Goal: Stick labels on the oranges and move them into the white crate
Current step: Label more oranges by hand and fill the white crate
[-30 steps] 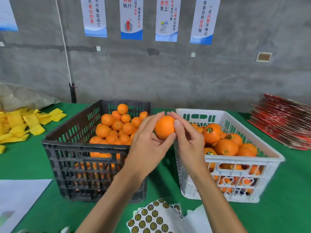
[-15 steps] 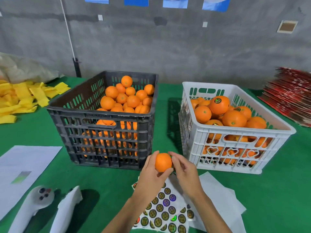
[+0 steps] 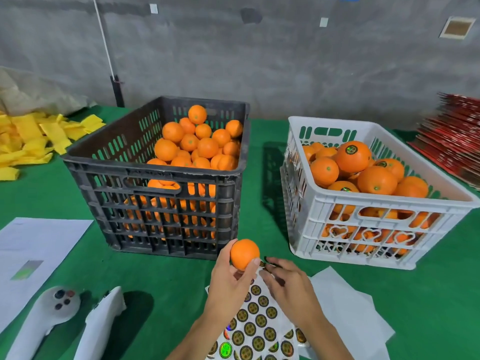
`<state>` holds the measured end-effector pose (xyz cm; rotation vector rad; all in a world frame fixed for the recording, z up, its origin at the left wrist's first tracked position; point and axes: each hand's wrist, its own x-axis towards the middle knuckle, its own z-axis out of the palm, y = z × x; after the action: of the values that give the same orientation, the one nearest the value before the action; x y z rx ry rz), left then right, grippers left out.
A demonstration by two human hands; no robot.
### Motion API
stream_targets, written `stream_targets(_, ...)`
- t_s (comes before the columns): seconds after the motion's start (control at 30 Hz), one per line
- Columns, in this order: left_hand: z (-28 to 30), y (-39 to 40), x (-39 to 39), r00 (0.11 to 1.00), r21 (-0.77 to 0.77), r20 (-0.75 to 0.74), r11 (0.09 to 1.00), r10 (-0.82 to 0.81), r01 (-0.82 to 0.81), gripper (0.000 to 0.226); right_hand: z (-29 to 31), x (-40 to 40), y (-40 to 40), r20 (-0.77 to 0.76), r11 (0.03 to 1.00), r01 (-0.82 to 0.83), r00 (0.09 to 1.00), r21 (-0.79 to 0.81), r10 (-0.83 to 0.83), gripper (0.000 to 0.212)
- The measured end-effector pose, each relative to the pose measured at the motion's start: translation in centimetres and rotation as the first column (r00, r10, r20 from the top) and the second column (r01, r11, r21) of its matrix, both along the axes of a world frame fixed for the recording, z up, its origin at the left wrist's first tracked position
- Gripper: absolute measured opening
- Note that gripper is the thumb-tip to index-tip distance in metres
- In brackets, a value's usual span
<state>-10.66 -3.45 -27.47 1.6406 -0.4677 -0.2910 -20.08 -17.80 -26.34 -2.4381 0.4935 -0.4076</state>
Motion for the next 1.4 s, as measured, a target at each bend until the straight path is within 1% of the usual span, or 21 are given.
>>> stream_targets(0.07, 0.0, 0.1, -0.1, 1.0, 0.018, 0.0, 1.0, -0.008, 0.008, 0.065, -0.5, 0.3, 0.0, 0.084, 0.986, 0.06, 0.994, 0.154, -0.074, 0.016)
stream_targets(0.13, 0.2, 0.2, -0.1, 1.0, 0.048, 0.009, 0.999, -0.018, 0.018, 0.067, -0.7, 0.8, 0.1, 0.119, 0.948, 0.099, 0.983, 0.302, -0.141, 0.022)
stream_targets(0.17, 0.3, 0.3, -0.1, 1.0, 0.061, 0.018, 0.998, -0.024, 0.023, 0.067, -0.7, 1.1, 0.1, 0.138, 0.912, 0.121, 0.972, 0.392, -0.188, 0.027)
stream_targets(0.23, 0.6, 0.4, -0.2, 0.999, 0.07, 0.026, 0.997, -0.042, 0.04, 0.071, -0.3, 1.4, 0.3, 0.166, 0.77, 0.16, 0.931, 0.618, -0.326, 0.026)
stream_targets(0.27, 0.9, 0.5, -0.2, 0.998, 0.075, 0.026, 0.996, -0.054, 0.052, 0.075, 0.2, 1.5, 0.5, 0.177, 0.707, 0.156, 0.91, 0.69, -0.374, 0.021)
stream_targets(0.3, 1.1, 0.5, -0.3, 0.997, 0.084, 0.027, 0.994, -0.067, 0.065, 0.079, 0.6, 1.5, 0.9, 0.208, 0.681, 0.142, 0.89, 0.719, -0.405, 0.017)
stream_targets(0.33, 1.4, 0.5, -0.5, 0.997, 0.094, 0.019, 0.993, -0.077, 0.074, 0.081, 1.1, 1.4, 1.4, 0.25, 0.704, 0.136, 0.874, 0.698, -0.416, 0.016)
stream_targets(0.4, 2.5, 0.1, -0.5, 0.996, 0.076, 0.028, 0.994, -0.079, 0.077, 0.078, 2.6, 1.3, 2.3, 0.341, 0.81, 0.121, 0.864, 0.574, -0.371, 0.017)
stream_targets(0.43, 3.3, -0.2, -0.4, 0.995, 0.063, 0.055, 0.995, -0.08, 0.077, 0.076, 3.6, 1.3, 2.5, 0.365, 0.825, 0.119, 0.855, 0.553, -0.368, 0.018)
stream_targets(0.57, 8.6, -2.1, -0.2, 0.964, 0.071, 0.245, 0.994, -0.099, 0.084, 0.073, 9.4, 0.5, 2.0, 0.445, 0.773, 0.019, 0.809, 0.634, -0.385, 0.017)
stream_targets(0.67, 13.5, -4.2, 0.3, 0.909, 0.044, 0.413, 0.998, -0.06, 0.046, 0.071, 14.4, 0.1, 1.7, 0.524, 0.855, -0.067, 0.814, 0.515, -0.252, 0.034)
stream_targets(0.73, 16.6, -6.0, 0.5, 0.859, 0.023, 0.511, 0.999, -0.032, 0.024, 0.067, 17.1, 0.8, 0.9, 0.512, 0.935, 0.039, 0.829, 0.352, -0.227, 0.053)
stream_targets(0.8, 19.8, -8.2, 0.7, 0.807, 0.046, 0.585, 0.997, -0.078, 0.064, 0.068, 19.5, 1.6, -0.9, 0.528, 0.961, 0.184, 0.806, 0.205, -0.267, 0.065)
stream_targets(0.87, 22.8, -10.1, 1.1, 0.769, 0.132, 0.61, 0.981, -0.194, 0.143, 0.074, 21.7, 2.0, -3.4, 0.55, 0.953, 0.241, 0.778, 0.185, -0.303, 0.062)
stream_targets(0.93, 25.2, -11.6, 1.9, 0.708, 0.272, 0.633, 0.946, -0.312, 0.174, 0.077, 22.9, 2.1, -6.4, 0.545, 0.943, 0.299, 0.77, 0.149, -0.331, 0.055)
stream_targets(1.0, 27.0, -12.5, 3.1, 0.659, 0.418, 0.646, 0.901, -0.386, 0.117, 0.076, 23.2, 2.3, -9.2, 0.509, 0.916, 0.394, 0.775, 0.074, -0.375, 0.058)
stream_targets(1.1, 28.9, -12.1, 5.5, 0.644, 0.452, 0.677, 0.892, -0.356, 0.018, 0.057, 24.0, 3.0, -12.6, 0.525, 0.904, 0.426, 0.775, -0.025, -0.351, 0.066)
stream_targets(1.17, 29.6, -11.2, 7.9, 0.649, 0.459, 0.693, 0.886, -0.314, -0.063, 0.049, 25.1, 3.6, -14.4, 0.475, 0.869, 0.473, 0.804, -0.147, -0.357, 0.067)
stream_targets(1.3, 29.9, -8.4, 13.4, 0.697, 0.583, 0.65, 0.787, -0.304, -0.201, 0.052, 25.9, 4.9, -15.6, 0.225, 0.789, 0.5, 0.866, -0.356, -0.447, 0.061)
stream_targets(1.37, 29.8, -7.0, 16.3, 0.727, 0.645, 0.617, 0.723, -0.303, -0.246, 0.05, 25.5, 5.8, -14.7, 0.222, 0.773, 0.491, 0.871, -0.403, -0.438, 0.056)
stream_targets(1.4, 29.7, -6.2, 17.7, 0.753, 0.68, 0.586, 0.687, -0.301, -0.255, 0.051, 25.4, 6.5, -14.0, 0.252, 0.791, 0.476, 0.878, -0.385, -0.406, 0.053)
